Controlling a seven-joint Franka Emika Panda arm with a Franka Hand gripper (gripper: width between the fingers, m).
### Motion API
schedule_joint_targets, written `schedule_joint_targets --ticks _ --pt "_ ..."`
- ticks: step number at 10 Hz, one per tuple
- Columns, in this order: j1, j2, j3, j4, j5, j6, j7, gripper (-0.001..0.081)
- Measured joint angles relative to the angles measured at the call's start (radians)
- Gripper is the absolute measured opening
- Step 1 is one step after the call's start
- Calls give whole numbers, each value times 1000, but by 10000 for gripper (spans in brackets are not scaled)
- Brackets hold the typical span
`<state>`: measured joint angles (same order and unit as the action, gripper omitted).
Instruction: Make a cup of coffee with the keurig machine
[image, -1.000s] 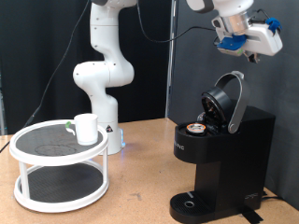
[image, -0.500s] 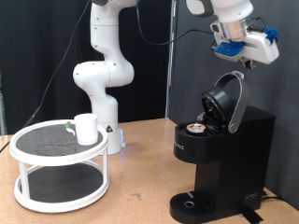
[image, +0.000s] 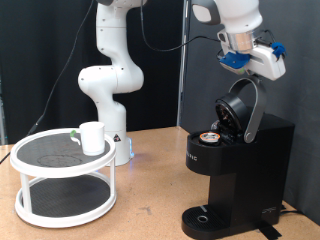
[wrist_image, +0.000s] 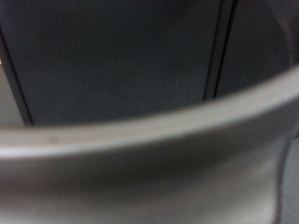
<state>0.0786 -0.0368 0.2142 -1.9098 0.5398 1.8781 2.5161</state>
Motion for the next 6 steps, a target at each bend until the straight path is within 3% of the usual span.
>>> schedule_joint_targets --ticks 6 --pt "-58 -78 -53 -48 -28 -44 -27 0"
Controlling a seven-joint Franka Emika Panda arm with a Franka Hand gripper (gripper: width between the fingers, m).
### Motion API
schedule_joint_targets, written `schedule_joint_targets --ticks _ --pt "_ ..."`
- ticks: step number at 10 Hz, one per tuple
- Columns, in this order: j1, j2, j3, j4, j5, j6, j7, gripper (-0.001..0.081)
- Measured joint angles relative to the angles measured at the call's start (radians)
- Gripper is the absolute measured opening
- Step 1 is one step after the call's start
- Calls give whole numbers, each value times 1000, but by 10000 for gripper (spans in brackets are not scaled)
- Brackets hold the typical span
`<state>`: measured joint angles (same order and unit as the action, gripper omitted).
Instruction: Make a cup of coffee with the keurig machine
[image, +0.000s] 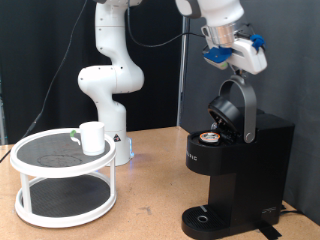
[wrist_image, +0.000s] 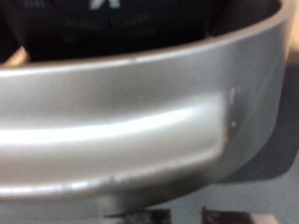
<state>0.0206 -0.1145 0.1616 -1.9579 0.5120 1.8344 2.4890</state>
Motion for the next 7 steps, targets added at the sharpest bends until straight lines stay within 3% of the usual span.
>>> schedule_joint_targets --ticks 3,7 --pt "-42 -2 -32 -25 -77 -22 40 0" --pt "-75 25 -49 -75 -145 41 103 0"
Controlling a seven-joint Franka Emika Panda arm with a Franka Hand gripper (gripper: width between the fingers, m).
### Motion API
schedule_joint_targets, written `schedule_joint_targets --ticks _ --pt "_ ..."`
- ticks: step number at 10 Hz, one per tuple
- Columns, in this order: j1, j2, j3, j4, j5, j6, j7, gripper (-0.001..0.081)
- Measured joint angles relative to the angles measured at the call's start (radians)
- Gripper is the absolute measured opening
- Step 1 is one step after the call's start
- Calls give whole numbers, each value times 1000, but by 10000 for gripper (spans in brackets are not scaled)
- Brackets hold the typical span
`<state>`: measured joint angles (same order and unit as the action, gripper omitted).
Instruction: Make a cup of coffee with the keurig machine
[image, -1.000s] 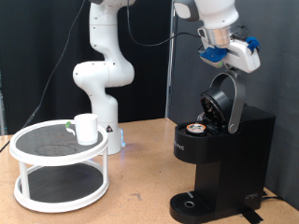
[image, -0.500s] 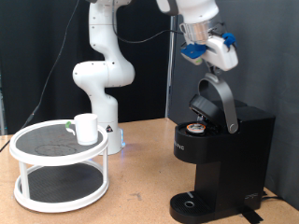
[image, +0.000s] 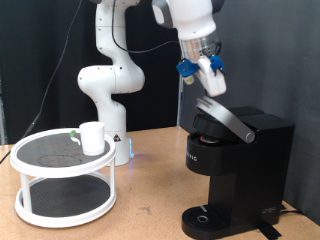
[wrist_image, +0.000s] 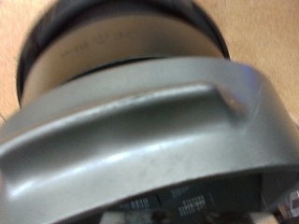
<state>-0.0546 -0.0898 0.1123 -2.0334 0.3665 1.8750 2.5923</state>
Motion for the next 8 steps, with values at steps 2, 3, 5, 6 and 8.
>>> schedule_joint_targets --ticks 2,3,5,6,8 --pt "-17 17 -13 -23 -23 16 -24 0" --pt "-23 18 -18 -35 -29 28 -36 0" --pt "-31 23 -26 -60 -32 63 -54 0" --pt "-34 28 -28 -65 -33 72 -59 0" --pt "-36 39 -30 -73 -34 91 -63 0"
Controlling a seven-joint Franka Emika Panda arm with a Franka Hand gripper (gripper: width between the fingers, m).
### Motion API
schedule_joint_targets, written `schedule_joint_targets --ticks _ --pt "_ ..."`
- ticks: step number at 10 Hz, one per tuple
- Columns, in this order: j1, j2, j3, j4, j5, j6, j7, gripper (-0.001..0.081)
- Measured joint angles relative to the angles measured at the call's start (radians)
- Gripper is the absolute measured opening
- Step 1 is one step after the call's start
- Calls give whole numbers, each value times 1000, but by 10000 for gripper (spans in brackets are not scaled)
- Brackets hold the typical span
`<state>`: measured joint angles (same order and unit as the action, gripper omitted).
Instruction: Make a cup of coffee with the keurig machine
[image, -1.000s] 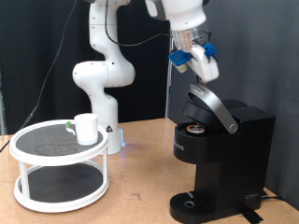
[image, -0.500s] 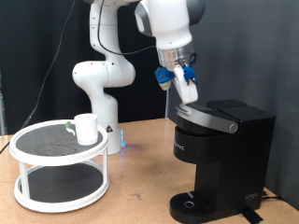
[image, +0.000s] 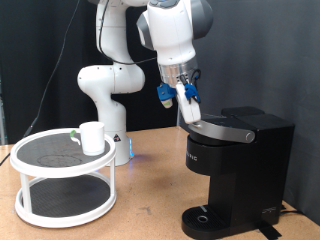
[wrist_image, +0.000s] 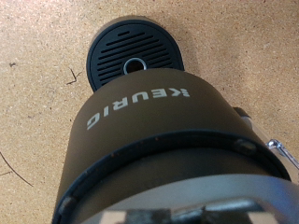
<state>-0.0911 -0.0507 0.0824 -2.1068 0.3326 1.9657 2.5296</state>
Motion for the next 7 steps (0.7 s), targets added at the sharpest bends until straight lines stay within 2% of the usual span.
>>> schedule_joint_targets --ticks 4,7 --pt "-1 11 -1 -13 -1 29 0 0" --pt "-1 45 -1 -19 -14 50 1 0"
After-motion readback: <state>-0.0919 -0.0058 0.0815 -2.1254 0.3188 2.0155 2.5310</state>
